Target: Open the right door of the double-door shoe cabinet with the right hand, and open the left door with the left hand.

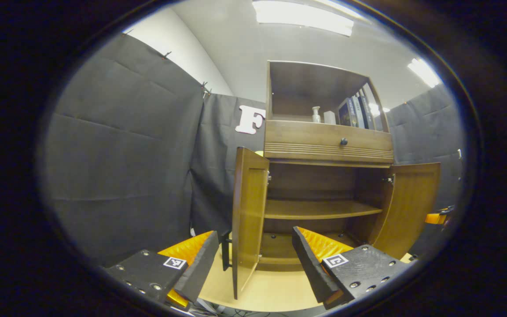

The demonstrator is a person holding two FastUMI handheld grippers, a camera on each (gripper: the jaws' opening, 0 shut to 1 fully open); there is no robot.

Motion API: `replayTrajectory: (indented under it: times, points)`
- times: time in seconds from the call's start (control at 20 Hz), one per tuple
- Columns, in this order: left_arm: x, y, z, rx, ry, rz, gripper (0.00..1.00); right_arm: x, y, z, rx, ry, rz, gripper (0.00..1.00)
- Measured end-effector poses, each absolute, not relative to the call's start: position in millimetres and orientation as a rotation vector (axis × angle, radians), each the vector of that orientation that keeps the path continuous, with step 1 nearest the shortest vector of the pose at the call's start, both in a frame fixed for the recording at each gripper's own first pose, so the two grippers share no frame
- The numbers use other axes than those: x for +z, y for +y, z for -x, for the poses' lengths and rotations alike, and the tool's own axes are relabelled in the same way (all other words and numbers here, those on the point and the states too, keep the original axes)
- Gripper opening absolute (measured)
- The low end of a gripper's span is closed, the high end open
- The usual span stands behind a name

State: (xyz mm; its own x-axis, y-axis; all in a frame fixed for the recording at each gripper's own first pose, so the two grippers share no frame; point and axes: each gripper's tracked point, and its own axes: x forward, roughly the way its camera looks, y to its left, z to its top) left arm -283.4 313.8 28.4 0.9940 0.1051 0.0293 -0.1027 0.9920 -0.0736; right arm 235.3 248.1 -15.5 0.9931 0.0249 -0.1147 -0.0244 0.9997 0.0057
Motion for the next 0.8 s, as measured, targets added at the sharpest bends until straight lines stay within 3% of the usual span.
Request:
replayTrajectory:
  times: [0.3,0.4,0.8]
  points:
    - [13,290,266,0.063,-0.007,0.062,0.96,-11,257,-238,0.043,0.089,-0.015,0.97]
    - [10,285,264,0.053,-0.005,0.061,0.94,-9,260,-240,0.049,0.079,-0.012,0.94]
    - [9,280,253,0.049,-0.017,0.066,0.98,-9,274,-245,0.071,0.066,-0.023,0.97]
